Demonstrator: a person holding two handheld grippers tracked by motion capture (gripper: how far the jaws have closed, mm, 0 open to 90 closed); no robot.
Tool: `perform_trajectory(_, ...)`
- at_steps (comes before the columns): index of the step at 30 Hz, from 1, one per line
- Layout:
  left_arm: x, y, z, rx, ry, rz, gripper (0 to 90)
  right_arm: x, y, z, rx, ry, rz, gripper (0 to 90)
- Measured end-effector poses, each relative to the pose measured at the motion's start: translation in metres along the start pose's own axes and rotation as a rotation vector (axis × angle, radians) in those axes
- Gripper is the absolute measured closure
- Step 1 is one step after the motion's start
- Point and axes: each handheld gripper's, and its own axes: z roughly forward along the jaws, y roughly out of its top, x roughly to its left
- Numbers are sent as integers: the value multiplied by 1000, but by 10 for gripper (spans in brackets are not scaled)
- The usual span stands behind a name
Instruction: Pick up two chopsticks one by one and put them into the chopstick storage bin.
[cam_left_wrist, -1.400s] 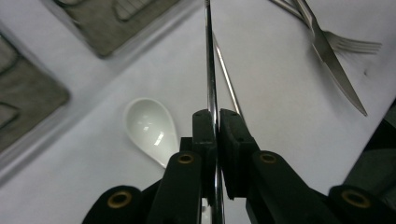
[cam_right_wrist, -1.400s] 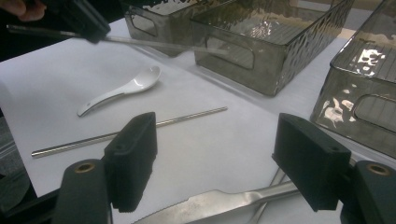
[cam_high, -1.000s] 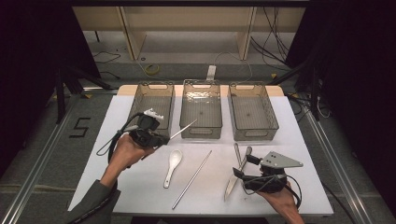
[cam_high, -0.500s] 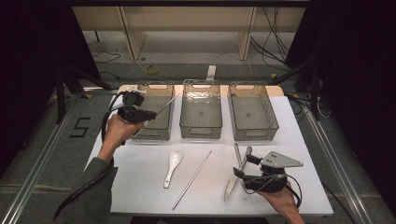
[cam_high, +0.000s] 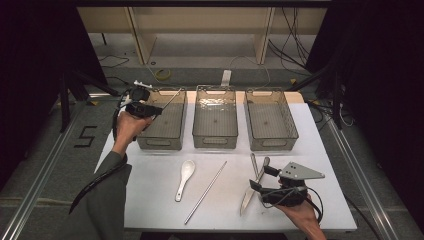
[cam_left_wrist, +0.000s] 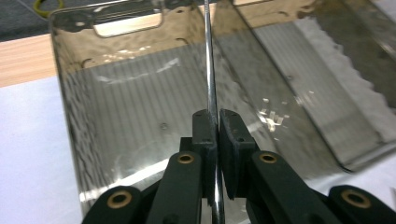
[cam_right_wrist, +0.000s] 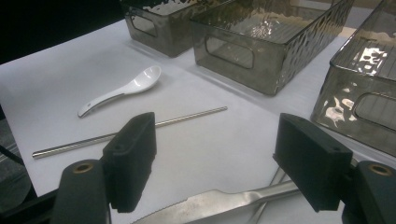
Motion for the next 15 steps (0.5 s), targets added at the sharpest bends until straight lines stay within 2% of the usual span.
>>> perform_trajectory(5,12,0,11,2,18,-19,850,0,0,0,2,1,3,302)
perform_trajectory(7,17,-1,17,1,26,-38,850,0,0,0,4,2,4,302)
perform_trajectory(15,26,-5,33,2,47,-56,847,0,-1,0,5,5,5,302)
